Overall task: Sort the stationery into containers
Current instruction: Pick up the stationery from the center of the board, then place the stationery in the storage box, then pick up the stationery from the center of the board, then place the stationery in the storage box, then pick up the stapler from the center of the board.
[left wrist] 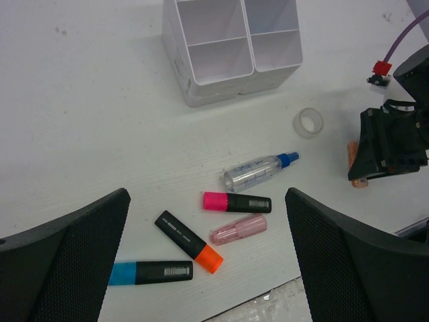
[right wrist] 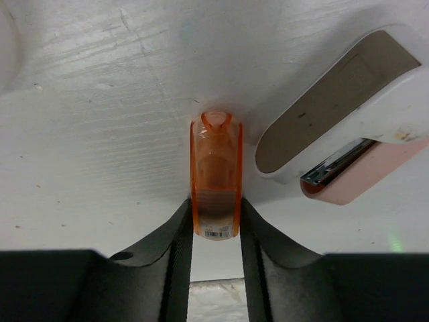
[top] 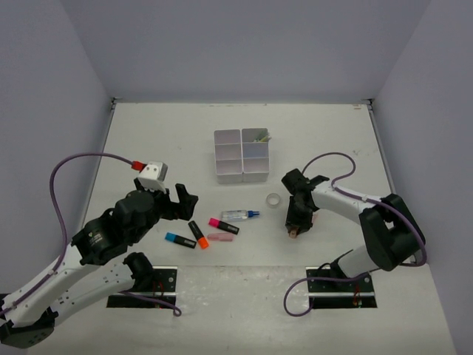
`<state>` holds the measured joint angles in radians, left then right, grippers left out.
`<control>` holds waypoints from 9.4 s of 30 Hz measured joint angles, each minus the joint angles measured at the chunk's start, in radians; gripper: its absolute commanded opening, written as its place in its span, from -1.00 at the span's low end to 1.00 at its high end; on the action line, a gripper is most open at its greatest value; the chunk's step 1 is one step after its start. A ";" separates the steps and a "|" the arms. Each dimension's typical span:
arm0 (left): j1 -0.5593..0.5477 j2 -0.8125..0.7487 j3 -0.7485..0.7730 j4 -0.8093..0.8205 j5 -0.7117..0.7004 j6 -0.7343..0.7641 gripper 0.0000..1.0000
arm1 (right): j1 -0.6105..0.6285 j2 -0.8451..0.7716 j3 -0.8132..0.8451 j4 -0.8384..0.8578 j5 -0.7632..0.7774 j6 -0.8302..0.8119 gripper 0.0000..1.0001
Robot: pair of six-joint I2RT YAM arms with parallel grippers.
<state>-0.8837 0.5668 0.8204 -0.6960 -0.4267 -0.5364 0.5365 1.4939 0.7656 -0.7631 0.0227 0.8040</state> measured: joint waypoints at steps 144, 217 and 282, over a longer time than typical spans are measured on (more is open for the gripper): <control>0.000 0.110 0.054 -0.124 -0.157 -0.108 1.00 | 0.023 0.253 0.278 0.233 0.123 -0.073 -1.00; 0.000 -0.031 0.017 -0.052 -0.083 -0.071 1.00 | -0.011 -0.121 0.195 0.436 0.177 0.342 0.51; -0.081 0.525 0.165 0.424 0.440 -0.261 0.47 | 0.700 -0.606 -0.034 0.574 0.285 -0.642 -1.00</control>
<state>-0.9647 1.0916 0.9856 -0.2717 0.0129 -0.7969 1.2362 0.8875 0.7313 -0.1896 0.3074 0.1615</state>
